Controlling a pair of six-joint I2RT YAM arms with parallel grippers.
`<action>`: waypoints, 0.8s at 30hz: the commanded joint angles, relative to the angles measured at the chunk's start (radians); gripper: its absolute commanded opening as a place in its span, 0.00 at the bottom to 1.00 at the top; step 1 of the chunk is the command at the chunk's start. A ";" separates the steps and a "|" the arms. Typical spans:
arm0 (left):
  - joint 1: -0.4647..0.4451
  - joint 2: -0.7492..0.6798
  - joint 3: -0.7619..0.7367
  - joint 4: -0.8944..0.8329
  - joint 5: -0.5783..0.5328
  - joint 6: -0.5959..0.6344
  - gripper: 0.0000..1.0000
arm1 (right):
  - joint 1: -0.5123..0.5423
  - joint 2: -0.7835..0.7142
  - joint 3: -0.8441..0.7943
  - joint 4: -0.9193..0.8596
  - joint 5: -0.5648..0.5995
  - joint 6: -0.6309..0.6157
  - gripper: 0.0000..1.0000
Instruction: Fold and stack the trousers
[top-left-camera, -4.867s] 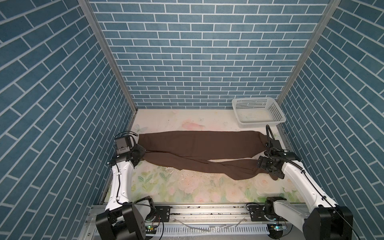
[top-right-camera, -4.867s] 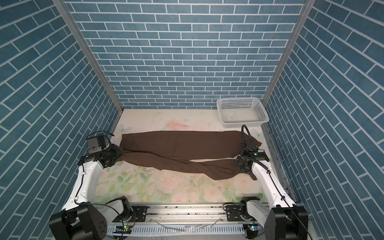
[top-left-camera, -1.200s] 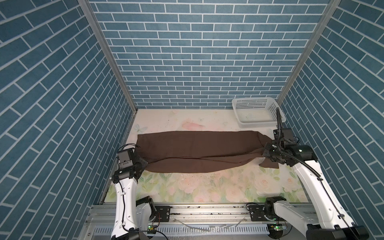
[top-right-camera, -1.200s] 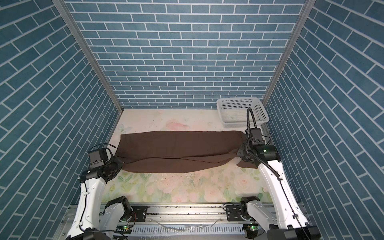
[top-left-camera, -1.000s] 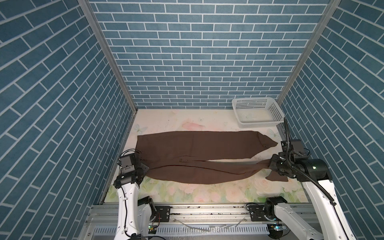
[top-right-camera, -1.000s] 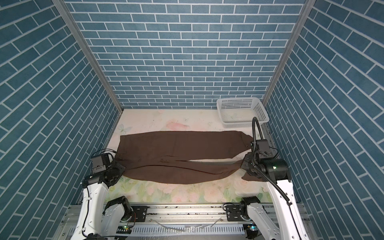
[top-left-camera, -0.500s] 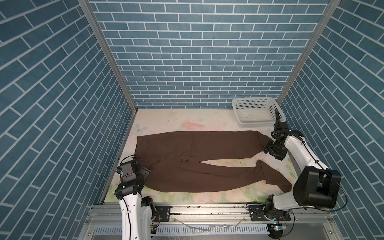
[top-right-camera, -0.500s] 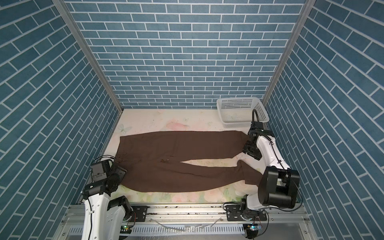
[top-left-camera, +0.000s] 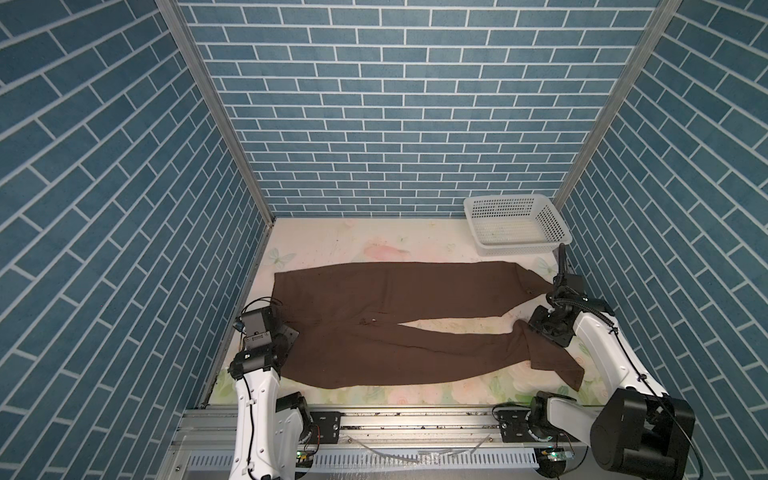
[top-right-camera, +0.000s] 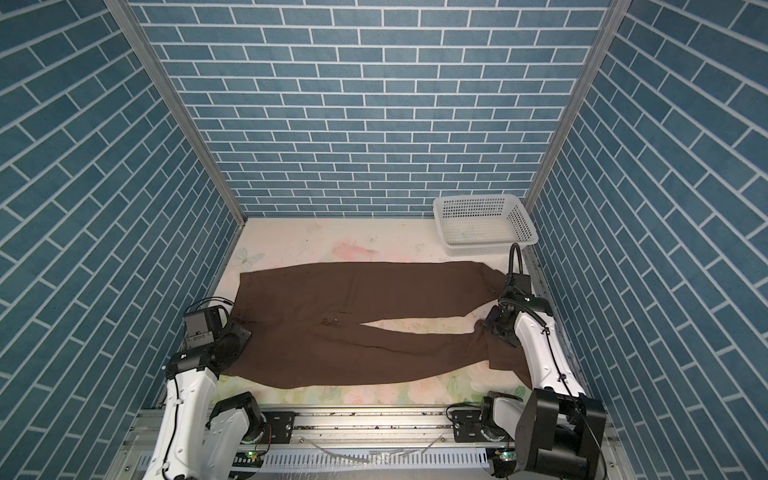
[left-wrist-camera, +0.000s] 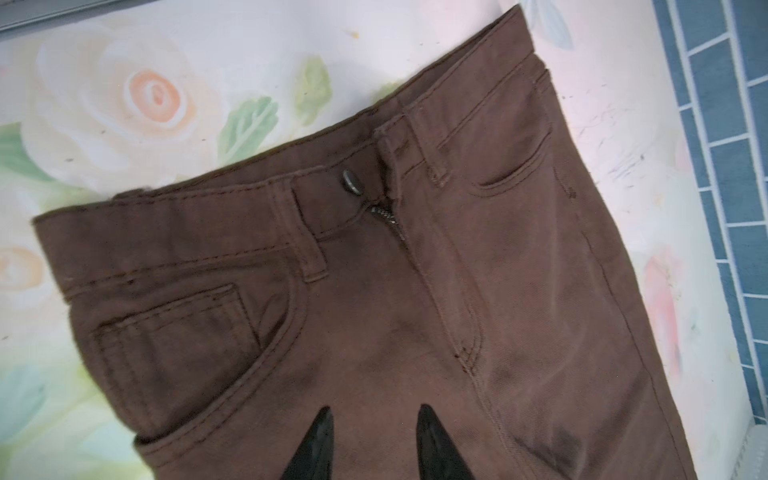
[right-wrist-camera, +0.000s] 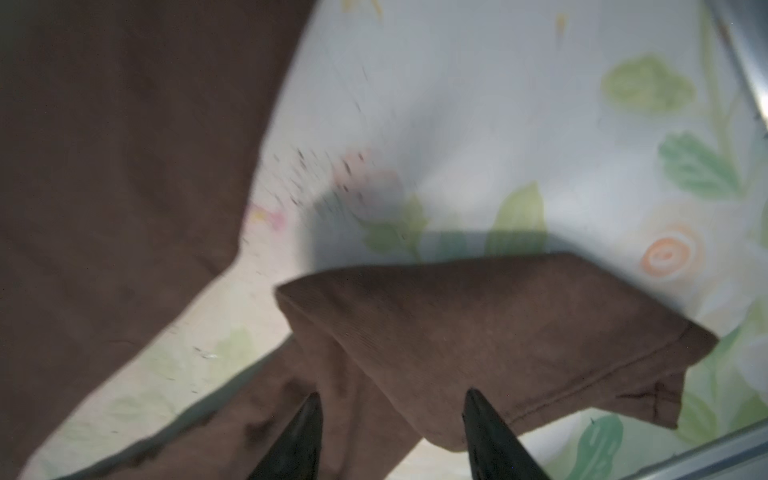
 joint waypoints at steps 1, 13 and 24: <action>-0.055 0.048 -0.004 0.088 -0.020 -0.024 0.46 | 0.070 0.006 0.004 -0.015 0.015 0.058 0.65; -0.132 0.325 -0.036 0.295 -0.057 0.005 0.54 | 0.041 0.259 0.096 0.005 0.156 0.036 0.70; -0.101 0.555 -0.007 0.393 -0.070 0.044 0.44 | -0.059 0.577 0.334 0.071 0.197 -0.007 0.40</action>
